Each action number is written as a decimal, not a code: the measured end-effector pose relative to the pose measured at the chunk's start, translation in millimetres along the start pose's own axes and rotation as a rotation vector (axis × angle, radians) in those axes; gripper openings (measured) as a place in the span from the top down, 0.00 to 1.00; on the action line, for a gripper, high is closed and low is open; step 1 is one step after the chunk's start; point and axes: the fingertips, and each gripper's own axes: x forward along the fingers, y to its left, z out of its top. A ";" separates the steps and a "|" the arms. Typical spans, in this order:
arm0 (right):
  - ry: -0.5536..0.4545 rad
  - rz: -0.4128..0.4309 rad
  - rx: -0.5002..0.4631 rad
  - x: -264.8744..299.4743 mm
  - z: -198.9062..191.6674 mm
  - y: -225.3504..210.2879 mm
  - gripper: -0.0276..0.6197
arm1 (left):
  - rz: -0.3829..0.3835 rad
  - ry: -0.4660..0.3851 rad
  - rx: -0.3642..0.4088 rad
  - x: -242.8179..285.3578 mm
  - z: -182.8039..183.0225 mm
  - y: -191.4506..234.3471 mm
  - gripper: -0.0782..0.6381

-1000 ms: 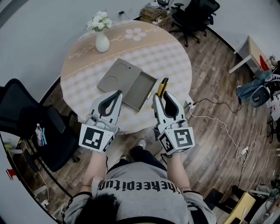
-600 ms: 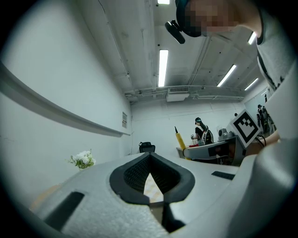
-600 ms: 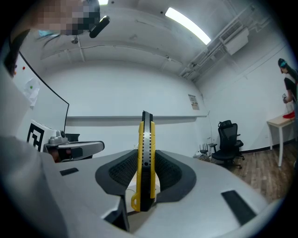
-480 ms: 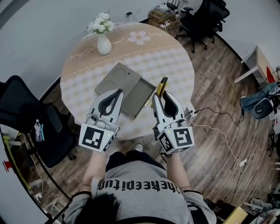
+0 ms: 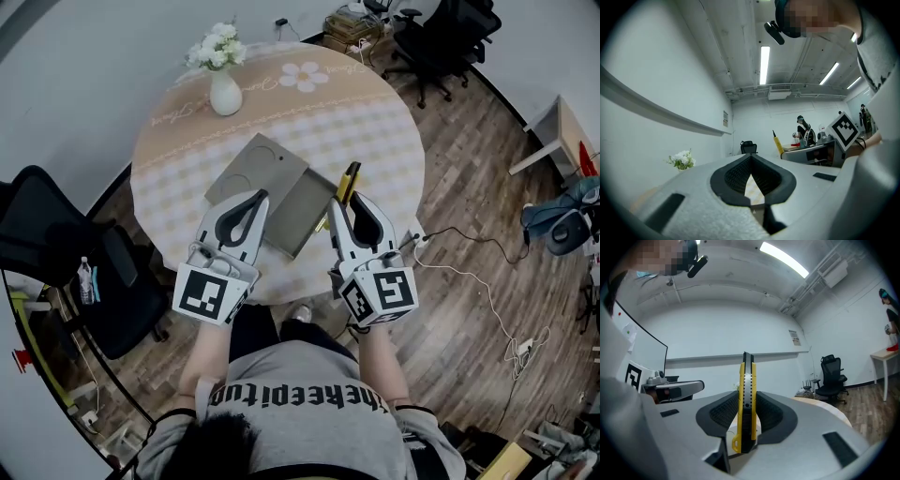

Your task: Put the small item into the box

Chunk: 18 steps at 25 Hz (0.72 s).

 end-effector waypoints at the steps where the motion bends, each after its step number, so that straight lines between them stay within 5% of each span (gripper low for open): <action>1: 0.004 -0.011 0.005 3.0 -1.6 -0.2 0.77 | -0.012 0.002 -0.003 2.5 -1.4 3.0 0.87; 18: 0.095 -0.270 0.090 53.5 -49.5 -3.3 0.77 | -0.270 0.020 -0.053 48.0 -29.0 56.2 0.87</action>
